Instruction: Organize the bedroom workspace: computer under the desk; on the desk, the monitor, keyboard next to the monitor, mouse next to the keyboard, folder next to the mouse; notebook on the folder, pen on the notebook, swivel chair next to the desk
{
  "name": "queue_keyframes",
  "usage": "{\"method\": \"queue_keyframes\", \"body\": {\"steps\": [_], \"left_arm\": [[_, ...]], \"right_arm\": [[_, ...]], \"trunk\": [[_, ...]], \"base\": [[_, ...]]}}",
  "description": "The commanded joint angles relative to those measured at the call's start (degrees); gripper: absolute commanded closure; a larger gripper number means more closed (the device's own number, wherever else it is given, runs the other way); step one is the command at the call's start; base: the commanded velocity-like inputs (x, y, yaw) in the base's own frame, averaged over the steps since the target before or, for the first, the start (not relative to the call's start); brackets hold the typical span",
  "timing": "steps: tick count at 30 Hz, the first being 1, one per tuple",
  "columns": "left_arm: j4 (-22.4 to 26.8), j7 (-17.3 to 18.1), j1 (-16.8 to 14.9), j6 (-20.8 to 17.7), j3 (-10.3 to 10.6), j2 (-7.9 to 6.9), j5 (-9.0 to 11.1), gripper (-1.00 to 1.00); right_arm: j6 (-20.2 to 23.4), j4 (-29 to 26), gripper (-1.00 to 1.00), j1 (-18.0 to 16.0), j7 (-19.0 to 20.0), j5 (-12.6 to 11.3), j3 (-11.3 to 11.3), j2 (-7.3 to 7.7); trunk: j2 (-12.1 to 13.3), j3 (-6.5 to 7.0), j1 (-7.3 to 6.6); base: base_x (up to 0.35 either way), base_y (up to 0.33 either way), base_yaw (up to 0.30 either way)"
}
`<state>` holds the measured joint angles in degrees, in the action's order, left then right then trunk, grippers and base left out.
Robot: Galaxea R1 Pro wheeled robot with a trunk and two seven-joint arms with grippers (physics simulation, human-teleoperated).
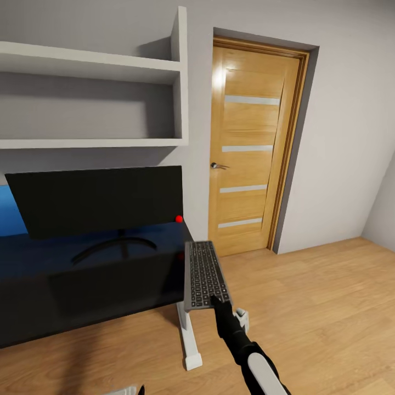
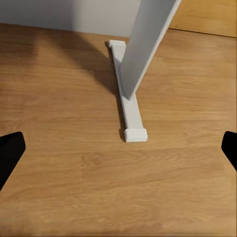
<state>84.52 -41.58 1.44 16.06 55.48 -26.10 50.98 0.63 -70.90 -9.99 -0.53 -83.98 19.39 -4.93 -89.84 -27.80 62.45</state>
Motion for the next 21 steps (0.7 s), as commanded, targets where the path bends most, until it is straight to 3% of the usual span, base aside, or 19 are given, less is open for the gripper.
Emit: {"method": "queue_keyframes", "body": {"steps": [1,21], "left_arm": [[-0.26,-0.08,-0.04,0.34,0.12,-0.07,0.45,-1.0],[-0.59,0.0,-0.06,0.37,0.15,-0.11,0.43,-1.0]], "right_arm": [[0.07,0.05,1.0,-0.03,-0.01,-0.6,0.0,0.16],[0.0,0.3,1.0,-0.03,0.1,-0.75,-0.06,0.45]], "trunk": [[-0.03,-0.05,0.0],[-0.03,-0.05,0.0]], "base": [[0.0,0.0,0.0],[0.022,0.018,0.0]]}}
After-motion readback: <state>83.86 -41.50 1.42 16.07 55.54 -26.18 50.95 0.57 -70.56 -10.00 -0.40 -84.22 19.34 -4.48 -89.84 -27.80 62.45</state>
